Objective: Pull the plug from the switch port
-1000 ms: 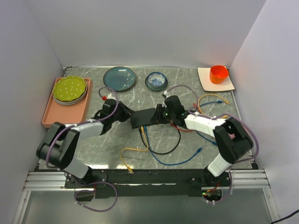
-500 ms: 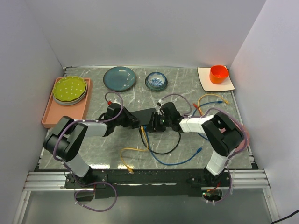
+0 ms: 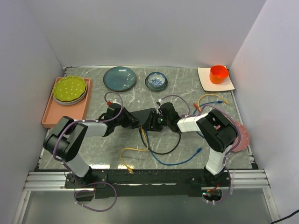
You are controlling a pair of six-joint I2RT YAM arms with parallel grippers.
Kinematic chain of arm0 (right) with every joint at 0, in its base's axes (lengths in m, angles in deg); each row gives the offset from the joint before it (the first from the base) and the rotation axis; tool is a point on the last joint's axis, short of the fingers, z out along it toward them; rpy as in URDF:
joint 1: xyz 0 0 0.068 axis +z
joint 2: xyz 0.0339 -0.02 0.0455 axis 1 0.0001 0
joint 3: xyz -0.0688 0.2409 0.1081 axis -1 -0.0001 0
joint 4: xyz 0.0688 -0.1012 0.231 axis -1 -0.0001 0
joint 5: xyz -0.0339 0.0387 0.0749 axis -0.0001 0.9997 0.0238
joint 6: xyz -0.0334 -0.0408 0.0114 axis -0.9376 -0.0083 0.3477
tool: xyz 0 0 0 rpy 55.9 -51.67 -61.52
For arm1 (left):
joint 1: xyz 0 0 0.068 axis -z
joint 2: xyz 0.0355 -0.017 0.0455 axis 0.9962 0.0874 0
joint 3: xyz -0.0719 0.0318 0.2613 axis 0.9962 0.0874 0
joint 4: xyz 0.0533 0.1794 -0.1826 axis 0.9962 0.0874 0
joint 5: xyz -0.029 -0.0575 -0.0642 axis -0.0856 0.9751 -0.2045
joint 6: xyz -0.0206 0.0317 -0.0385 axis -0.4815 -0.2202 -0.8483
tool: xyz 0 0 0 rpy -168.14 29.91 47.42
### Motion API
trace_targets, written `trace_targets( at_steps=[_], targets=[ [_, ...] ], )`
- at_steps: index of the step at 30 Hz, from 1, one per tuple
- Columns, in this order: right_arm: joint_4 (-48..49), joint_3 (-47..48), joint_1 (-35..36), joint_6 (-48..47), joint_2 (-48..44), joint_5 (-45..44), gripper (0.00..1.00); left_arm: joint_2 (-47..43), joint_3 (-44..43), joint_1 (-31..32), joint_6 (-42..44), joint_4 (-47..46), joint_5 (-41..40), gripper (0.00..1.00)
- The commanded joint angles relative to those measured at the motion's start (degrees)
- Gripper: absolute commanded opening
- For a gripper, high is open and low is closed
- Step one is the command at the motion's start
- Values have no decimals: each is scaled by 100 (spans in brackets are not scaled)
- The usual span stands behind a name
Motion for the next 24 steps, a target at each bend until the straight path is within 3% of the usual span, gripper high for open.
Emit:
trace_targets(
  at_steps=[1,12,24],
  targets=[
    [621,-170,-63,398,187,-83,51,70,-7,24,-10,92,-112,17],
    [2001,-741,-371,1251,548,375,47,70,2,24,-28,83,-103,17],
    [2467,-829,-599,1514,899,665,38,149,-16,24,-80,31,-77,17]
  ],
)
